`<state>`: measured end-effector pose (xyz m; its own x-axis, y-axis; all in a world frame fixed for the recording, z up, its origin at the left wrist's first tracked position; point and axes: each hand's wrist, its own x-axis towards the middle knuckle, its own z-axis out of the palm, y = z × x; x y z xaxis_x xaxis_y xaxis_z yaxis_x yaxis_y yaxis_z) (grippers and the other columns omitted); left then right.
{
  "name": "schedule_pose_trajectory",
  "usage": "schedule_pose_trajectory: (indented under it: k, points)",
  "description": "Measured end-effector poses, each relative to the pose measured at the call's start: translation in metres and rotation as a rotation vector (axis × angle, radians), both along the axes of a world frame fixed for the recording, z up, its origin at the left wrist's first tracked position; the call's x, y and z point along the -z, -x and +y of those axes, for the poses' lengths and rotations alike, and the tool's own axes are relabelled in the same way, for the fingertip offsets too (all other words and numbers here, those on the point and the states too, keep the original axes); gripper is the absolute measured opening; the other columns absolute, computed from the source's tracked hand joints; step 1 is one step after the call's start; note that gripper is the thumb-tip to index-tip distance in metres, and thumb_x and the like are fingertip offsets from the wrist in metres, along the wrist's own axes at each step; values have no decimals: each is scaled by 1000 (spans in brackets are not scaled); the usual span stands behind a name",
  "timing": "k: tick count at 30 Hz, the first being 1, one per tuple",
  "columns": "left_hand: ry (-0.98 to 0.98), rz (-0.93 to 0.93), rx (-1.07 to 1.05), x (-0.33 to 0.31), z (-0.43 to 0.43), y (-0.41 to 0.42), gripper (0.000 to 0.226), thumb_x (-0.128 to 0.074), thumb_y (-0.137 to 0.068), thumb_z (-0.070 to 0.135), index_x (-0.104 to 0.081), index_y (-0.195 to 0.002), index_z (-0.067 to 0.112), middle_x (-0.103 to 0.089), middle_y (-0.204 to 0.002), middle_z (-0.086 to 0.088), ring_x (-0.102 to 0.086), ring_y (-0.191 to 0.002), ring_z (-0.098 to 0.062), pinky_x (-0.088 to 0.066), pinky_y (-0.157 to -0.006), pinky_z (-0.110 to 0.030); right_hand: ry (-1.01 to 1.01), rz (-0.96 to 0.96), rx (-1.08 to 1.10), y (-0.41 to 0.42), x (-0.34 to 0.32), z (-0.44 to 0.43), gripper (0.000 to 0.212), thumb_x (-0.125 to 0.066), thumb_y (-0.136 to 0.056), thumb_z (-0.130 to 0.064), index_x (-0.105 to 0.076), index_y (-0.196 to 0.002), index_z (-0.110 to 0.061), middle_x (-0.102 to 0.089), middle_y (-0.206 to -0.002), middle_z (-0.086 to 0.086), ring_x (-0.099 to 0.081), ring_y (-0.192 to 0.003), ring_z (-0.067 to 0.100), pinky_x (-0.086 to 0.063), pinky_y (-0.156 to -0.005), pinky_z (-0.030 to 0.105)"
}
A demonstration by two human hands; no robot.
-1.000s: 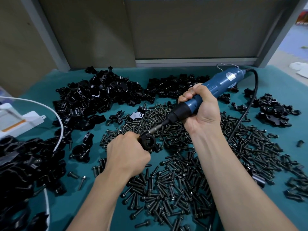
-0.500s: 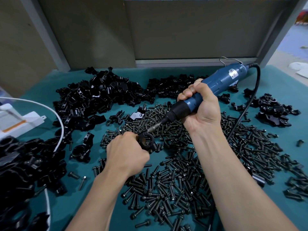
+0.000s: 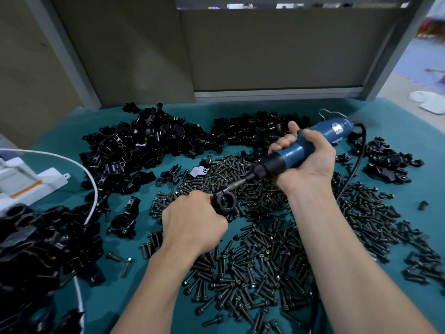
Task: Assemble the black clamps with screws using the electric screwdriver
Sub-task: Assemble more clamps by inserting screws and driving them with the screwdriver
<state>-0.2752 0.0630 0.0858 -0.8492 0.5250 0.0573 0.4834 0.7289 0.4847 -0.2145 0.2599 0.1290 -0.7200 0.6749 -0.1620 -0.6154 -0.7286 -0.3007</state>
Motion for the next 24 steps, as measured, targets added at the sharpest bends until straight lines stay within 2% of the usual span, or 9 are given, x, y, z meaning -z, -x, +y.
schedule_pose_trajectory:
  k: [2,5,7,9,10,14,18,21,24]
  points:
    - [-32,-172,-53,-6,-5,6,21,-72,-70,17,-51,-65,18,-52,-50,8,-51,-50,-18,-35,-53,-28,25,24,-28,-10,-2,7,22,-59,-87,-13,-64,-106,-3,-50,-70,1,-48,-56,15,-46,-58,26]
    - [-451,-539,-203,-18,-16,13,25,-65,-58,2,-45,-69,12,-32,-49,9,-33,-52,-17,-27,-57,-28,109,0,-8,-19,-11,12,16,-58,-91,-10,-55,-106,-5,-52,-73,4,-51,-56,16,-50,-59,27]
    - [-632,-637,-263,-30,-20,9,27,-61,-65,-5,-54,-90,-13,-26,-49,10,-31,-49,-12,-27,-61,-30,126,-129,13,-22,-16,5,22,-61,-88,-6,-50,-107,-8,-57,-84,10,-59,-64,21,-58,-64,34]
    - [-657,-667,-209,-39,-21,3,12,-64,-72,-4,-56,-73,5,-29,-51,10,-32,-53,-14,-29,-65,-32,43,-339,-39,-23,-19,-8,38,-64,-79,2,-49,-112,-10,-60,-107,21,-69,-88,31,-64,-71,47]
    - [-659,-689,-177,-44,-21,-2,30,-66,-74,-1,-44,-66,19,-33,-57,7,-33,-59,-16,-29,-67,-34,-20,-452,-96,-24,-18,-16,48,-63,-74,6,-49,-115,-13,-57,-115,26,-69,-97,36,-65,-73,50]
    - [-666,-660,-75,-51,-25,-13,24,-67,-78,26,-44,-75,25,-46,-80,2,-45,-76,-19,-42,-77,-40,-286,-819,-208,-20,-14,-41,38,-56,-83,14,-48,-112,-9,-54,-106,22,-66,-93,36,-63,-76,50]
    - [-616,-654,23,-53,-31,-15,41,-49,-66,63,-42,-76,25,-43,-74,9,-42,-72,-16,-41,-80,-44,-546,-1043,-296,-18,-3,-48,43,-66,-90,5,-49,-129,-3,-62,-114,21,-67,-98,34,-61,-85,52]
    - [-574,-575,51,-47,-37,-18,51,-37,-78,82,-52,-78,33,-54,-73,15,-50,-73,-9,-39,-74,-37,-1001,-1345,-286,-24,1,-54,47,-79,-89,-26,-48,-124,-17,-64,-111,9,-69,-94,29,-62,-82,43]
    - [-491,-374,92,-39,-46,-23,36,-42,-98,71,-57,-87,40,-62,-86,18,-57,-83,-2,-38,-67,-26,-1605,-1713,-152,-24,-3,-71,45,-72,-92,-45,-55,-124,-19,-61,-97,5,-59,-83,28,-51,-73,34]
